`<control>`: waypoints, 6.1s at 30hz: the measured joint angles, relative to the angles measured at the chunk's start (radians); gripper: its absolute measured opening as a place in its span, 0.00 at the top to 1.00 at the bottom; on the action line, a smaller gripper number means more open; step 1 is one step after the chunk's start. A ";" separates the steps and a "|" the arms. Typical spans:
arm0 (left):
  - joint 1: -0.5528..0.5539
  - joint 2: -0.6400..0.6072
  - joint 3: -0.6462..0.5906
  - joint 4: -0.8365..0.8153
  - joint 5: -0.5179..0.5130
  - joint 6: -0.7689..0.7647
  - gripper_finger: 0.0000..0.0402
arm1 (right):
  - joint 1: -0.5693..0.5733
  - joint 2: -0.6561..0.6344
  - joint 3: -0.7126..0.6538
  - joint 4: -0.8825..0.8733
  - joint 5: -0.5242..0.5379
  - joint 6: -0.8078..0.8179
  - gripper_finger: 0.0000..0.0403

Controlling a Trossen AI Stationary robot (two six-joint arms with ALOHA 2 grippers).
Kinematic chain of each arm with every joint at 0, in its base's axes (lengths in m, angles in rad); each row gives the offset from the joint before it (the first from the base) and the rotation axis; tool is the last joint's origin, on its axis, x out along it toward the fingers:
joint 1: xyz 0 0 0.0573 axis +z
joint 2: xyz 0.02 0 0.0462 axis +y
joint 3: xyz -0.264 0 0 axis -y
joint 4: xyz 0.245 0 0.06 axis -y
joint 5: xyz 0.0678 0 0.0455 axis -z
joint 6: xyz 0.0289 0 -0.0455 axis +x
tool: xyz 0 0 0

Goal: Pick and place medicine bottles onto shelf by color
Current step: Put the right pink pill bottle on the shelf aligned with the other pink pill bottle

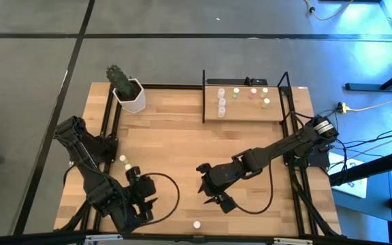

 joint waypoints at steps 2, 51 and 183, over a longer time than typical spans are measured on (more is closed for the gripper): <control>0.002 0.000 0.000 0.039 0.061 0.048 0.45 | 0.000 0.000 0.000 0.000 0.000 -0.001 0.49; -0.001 0.000 0.000 0.134 0.102 0.175 0.45 | 0.118 0.036 0.002 0.184 0.014 -0.246 0.49; -0.001 0.000 0.000 0.134 0.099 0.176 0.45 | 0.104 0.376 0.001 0.413 -0.104 -0.109 0.58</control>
